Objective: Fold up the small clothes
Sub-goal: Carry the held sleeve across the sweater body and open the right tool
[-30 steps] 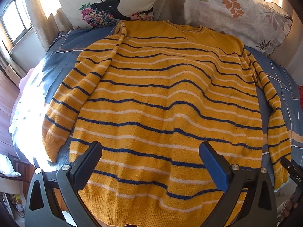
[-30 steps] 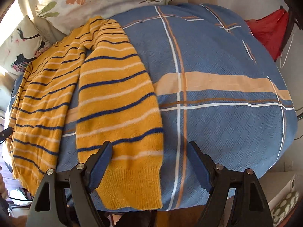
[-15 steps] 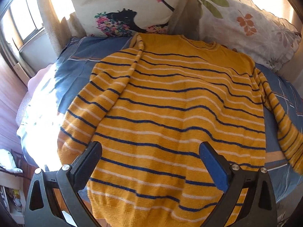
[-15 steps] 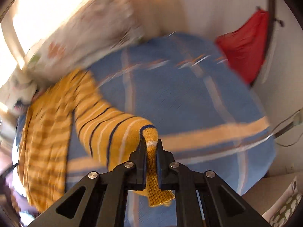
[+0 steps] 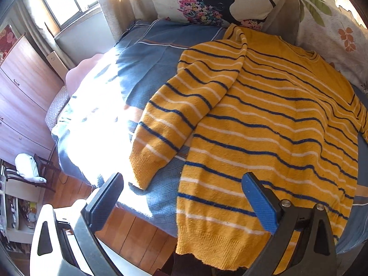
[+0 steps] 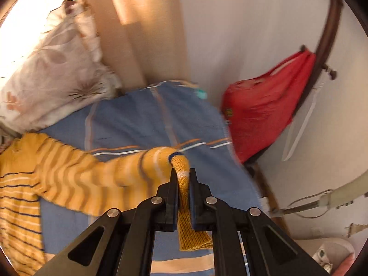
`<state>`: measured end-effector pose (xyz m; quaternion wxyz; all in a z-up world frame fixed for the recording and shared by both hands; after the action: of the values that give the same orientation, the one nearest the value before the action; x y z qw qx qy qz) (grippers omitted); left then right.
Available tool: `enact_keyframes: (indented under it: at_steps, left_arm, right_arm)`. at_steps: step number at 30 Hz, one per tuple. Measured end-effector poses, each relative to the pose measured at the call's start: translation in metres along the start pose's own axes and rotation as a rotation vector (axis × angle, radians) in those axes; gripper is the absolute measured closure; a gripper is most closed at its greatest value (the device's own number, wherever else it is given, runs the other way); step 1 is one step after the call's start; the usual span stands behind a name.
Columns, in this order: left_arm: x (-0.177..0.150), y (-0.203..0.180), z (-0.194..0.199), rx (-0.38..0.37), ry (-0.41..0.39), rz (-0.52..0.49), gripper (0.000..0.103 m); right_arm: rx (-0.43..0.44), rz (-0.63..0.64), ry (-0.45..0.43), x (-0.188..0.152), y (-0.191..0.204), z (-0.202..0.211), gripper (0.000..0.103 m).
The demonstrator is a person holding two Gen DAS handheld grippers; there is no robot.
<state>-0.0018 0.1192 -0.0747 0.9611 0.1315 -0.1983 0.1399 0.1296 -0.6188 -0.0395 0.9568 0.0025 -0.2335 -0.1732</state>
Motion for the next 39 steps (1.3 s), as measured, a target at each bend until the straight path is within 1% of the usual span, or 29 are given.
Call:
enact_keyframes:
  at_steps: [2,4,5,8,10,13,15,20,23,28,32,35,37,39]
  left_arm:
    - [0.0,0.007,0.0,0.004,-0.006,0.007,0.001]
    - [0.002,0.016,0.0,-0.008,-0.014,0.03,0.001]
    - [0.004,0.019,-0.001,-0.018,-0.015,0.042,0.001]
    - [0.011,0.03,-0.007,-0.05,-0.024,0.072,0.001]
    - [0.017,0.037,-0.011,-0.075,-0.028,0.094,0.001]
    - [0.024,0.051,-0.016,-0.111,-0.038,0.127,0.001]
    - [0.027,0.062,-0.02,-0.117,-0.044,0.131,0.001]
    - [0.037,0.093,-0.036,-0.127,-0.041,0.144,0.001]
    - [0.043,0.113,-0.046,-0.136,-0.032,0.166,0.001]
    - [0.052,0.144,-0.065,-0.132,-0.019,0.184,0.001]
    - [0.054,0.157,-0.079,-0.146,0.004,0.201,0.001]
    - [0.056,0.162,-0.087,-0.162,0.017,0.213,0.001]
    - [0.057,0.162,-0.09,-0.182,0.019,0.217,0.001]
    - [0.058,0.158,-0.093,-0.201,0.02,0.211,0.001]
  right_arm:
    - [0.12,-0.019,0.042,-0.006,0.029,0.005,0.096]
    - [0.217,-0.014,0.065,-0.012,0.061,0.014,0.096]
    - [0.278,-0.008,0.078,-0.015,0.083,0.019,0.096]
    - [0.421,0.003,0.109,-0.024,0.146,0.033,0.096]
    - [0.5,0.018,0.126,-0.029,0.193,0.038,0.096]
    - [0.542,0.071,0.147,-0.04,0.254,0.04,0.096]
    - [0.566,0.105,0.168,-0.047,0.298,0.035,0.096]
    - [0.595,0.212,0.242,-0.072,0.407,0.01,0.096]
    - [0.625,0.221,0.287,-0.084,0.462,-0.008,0.096]
    - [0.668,0.202,0.363,-0.1,0.533,-0.032,0.095]
    - [0.67,0.211,0.408,-0.113,0.578,-0.052,0.094]
    - [0.651,0.207,0.43,-0.123,0.602,-0.067,0.083]
    - [0.683,0.165,0.454,-0.126,0.611,-0.074,0.051]
    - [0.731,0.132,0.454,-0.124,0.62,-0.069,0.042]
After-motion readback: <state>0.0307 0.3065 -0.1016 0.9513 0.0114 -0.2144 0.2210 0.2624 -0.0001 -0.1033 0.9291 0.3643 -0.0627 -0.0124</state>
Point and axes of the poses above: each gripper's, at about its wrist camera, not at the fingertips, and z roughly against the way its jaws point, y to its left, x to its top, the point moved 7 cm from there along -z, roughly the way its jaws point, and after that the axes turned 2 degrees about -z, right-handed, at the moved point
